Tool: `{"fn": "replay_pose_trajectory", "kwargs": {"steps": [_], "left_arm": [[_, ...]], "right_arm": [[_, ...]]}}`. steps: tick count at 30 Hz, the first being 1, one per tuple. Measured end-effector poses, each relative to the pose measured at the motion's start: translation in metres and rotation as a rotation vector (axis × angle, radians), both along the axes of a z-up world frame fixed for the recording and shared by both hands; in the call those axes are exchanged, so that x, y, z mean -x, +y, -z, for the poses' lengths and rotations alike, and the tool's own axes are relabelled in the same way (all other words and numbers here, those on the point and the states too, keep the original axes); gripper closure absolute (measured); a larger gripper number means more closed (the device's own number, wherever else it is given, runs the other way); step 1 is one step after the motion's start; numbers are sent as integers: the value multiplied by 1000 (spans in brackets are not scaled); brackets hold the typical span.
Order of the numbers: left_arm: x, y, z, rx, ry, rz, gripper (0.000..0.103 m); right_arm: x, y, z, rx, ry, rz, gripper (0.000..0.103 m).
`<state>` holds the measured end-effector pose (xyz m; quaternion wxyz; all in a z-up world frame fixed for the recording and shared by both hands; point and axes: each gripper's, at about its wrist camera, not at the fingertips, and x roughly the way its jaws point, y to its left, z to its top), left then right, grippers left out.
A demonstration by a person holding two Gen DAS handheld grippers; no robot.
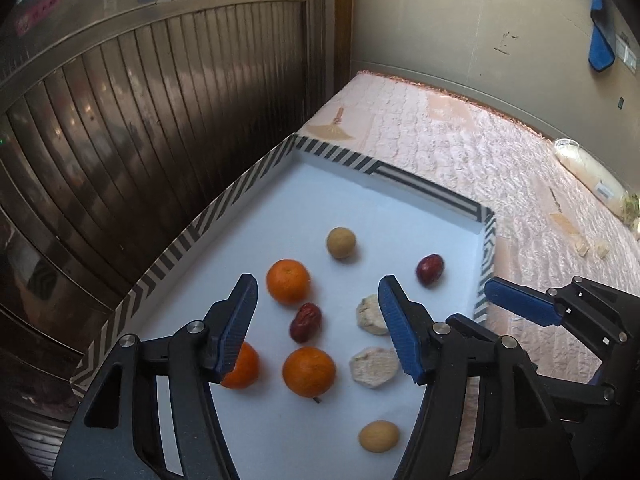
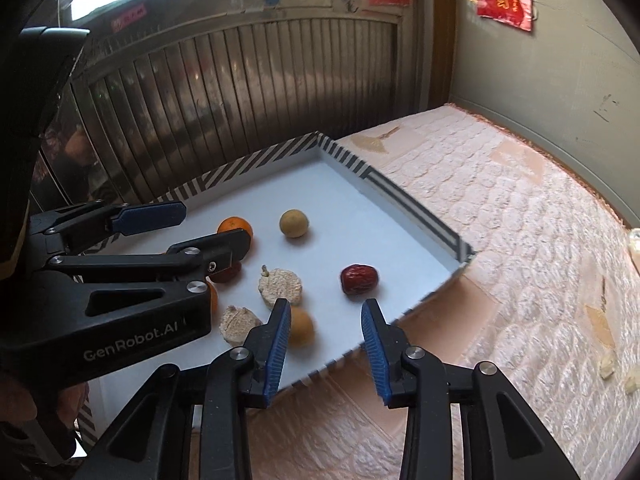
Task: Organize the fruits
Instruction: 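Open both grippers to drop the date and ball into the tray, then move both open tools back over the remaining items on the bed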
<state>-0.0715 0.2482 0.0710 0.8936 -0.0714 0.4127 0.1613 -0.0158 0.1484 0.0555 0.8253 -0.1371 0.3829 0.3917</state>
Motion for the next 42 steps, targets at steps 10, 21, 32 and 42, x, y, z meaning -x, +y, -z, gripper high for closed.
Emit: {"fn": "replay_pose_trajectory", "kwargs": {"steps": [10,21,32,42], "left_arm": [[-17,-46,-7,-6,-12,75,40],[-54,-129,-2,-4,7,231,40],[-102,-200,12,58,61,353,40],[-144,-253,27,45,94,458,40]], "right_arm": [[-3,-49,-11,-15,-19,94,67],[-27,-145,-6,-1,2,281,64],[-68,-255,21,43,74,494,62],[-101,-311,31,57,75,601,59]]}}
